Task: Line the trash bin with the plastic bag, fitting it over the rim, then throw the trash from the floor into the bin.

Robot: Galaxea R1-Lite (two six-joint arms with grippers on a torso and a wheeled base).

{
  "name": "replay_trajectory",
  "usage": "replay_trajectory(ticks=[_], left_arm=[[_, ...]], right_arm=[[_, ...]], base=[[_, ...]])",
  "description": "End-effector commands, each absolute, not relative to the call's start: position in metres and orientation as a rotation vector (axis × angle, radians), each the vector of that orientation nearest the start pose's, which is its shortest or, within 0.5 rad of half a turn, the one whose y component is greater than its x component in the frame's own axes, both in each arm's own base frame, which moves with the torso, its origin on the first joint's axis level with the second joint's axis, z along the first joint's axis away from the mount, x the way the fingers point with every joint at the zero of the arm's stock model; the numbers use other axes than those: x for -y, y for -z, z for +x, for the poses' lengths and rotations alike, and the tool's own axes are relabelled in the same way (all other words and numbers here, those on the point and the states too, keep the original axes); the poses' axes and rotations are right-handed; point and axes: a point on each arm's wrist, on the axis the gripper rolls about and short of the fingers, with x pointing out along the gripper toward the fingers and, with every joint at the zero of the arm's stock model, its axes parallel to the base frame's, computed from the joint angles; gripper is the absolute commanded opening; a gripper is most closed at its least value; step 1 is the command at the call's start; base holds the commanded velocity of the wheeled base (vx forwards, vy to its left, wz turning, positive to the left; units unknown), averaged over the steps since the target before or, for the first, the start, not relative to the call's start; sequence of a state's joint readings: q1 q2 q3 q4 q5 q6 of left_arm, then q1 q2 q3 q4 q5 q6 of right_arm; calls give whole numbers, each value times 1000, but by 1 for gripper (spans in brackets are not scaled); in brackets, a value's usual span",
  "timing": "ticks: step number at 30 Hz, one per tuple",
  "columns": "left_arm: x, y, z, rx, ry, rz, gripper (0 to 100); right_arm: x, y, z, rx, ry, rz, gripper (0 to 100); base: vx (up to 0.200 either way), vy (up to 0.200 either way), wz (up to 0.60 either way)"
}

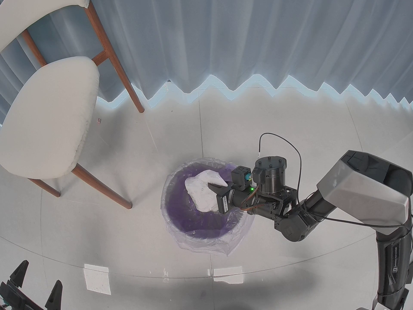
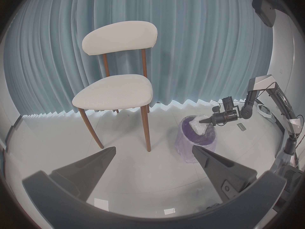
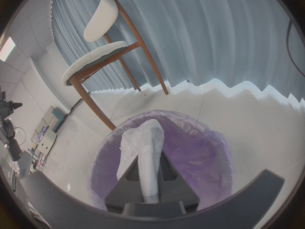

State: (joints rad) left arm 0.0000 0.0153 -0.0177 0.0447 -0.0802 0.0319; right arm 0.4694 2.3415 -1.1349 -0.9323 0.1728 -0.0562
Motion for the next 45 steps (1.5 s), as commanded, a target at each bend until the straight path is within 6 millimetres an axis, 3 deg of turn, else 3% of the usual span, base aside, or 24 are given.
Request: replay_trajectory(ticks=[1,6,7,16,21,24,26,27,28,40,44,45], left_arm=[[2,-71,-23,-43,80,30,100],[2,-71,-23,-43,80,27,100],[2,-71,-23,-43,80,27,100],[2,-71,-23,-43,79,26,100],[2,-71,-23,-43,80,26,100],[2,-71,-23,-43,80,26,100],[2,-71,-23,-43,80,26,100],[2,-71,-23,-43,80,26,100],[2,-71,-23,-43,80,26,100],[2,-71,-23,-43,80,27,100],[2,-71,-23,-43,80,26,100],[2,-71,-23,-43,80,26,100]], right_arm=[[-206,-48,394,-257,-649,-94,0],[-207,-49,393,-254,-652,-94,0],[-207,-50,393,-249,-652,-94,100],[-201,-72,383,-157,-647,-79,100],[-183,-100,353,-151,-639,-72,100],[-161,-119,325,-149,-621,-69,100],[-157,-121,322,-151,-615,-69,100],[-139,-129,302,-157,-589,-68,100],[-130,-132,293,-159,-570,-67,100],[-65,-164,230,-72,-414,-53,100],[-54,-168,217,-51,-382,-49,100],[-47,-170,205,-39,-361,-48,100]], base=[[0,0,0],[0,0,0],[0,0,0],[0,0,0],[0,0,0],[0,0,0],[0,0,0],[0,0,0],[0,0,0],[0,0,0],[0,0,0],[0,0,0]])
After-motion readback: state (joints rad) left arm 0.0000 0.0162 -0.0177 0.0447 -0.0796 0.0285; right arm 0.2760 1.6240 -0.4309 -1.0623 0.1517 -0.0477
